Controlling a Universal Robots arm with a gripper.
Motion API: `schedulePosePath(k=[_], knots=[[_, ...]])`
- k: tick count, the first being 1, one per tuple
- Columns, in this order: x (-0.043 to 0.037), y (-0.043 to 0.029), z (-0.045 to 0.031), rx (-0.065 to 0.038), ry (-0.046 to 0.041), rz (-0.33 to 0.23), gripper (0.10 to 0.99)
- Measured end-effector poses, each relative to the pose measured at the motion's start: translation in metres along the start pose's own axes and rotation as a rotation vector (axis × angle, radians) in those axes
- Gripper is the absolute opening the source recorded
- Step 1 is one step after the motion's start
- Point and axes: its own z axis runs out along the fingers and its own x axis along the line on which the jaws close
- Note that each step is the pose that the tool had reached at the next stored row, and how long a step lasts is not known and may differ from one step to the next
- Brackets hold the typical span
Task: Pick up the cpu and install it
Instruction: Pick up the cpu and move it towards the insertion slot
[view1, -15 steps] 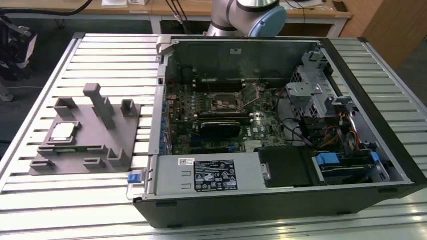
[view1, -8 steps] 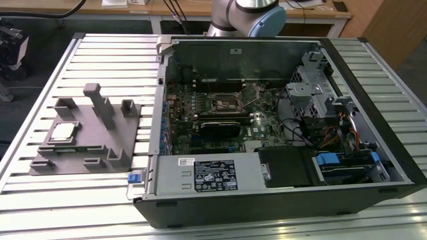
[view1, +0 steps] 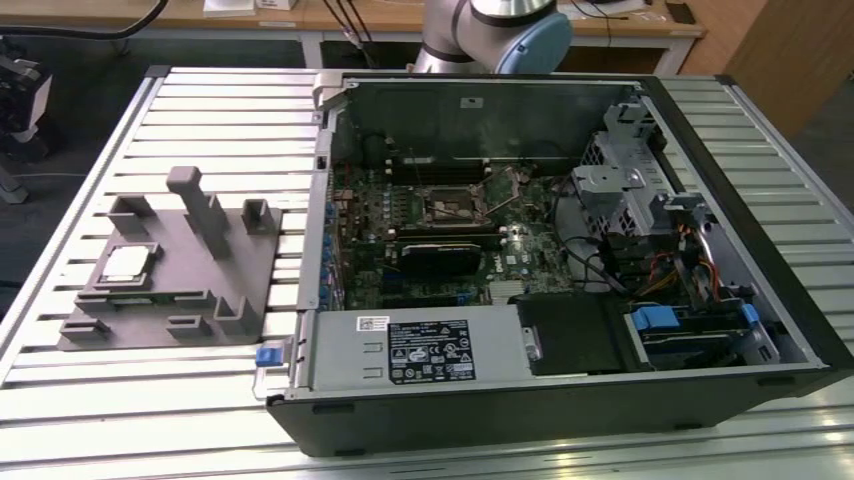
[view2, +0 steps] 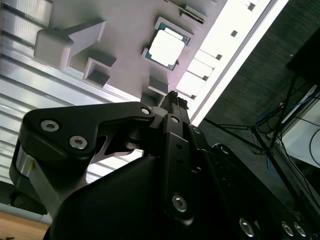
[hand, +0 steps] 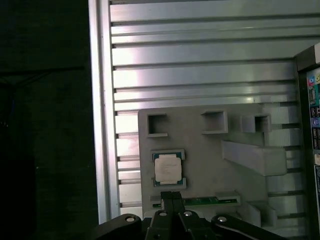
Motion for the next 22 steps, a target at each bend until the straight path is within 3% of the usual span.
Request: schedulePosePath(k=[22], knots=[[0.0025,-0.0023,0.0080,0.000,0.0005,-0.001,0.106]])
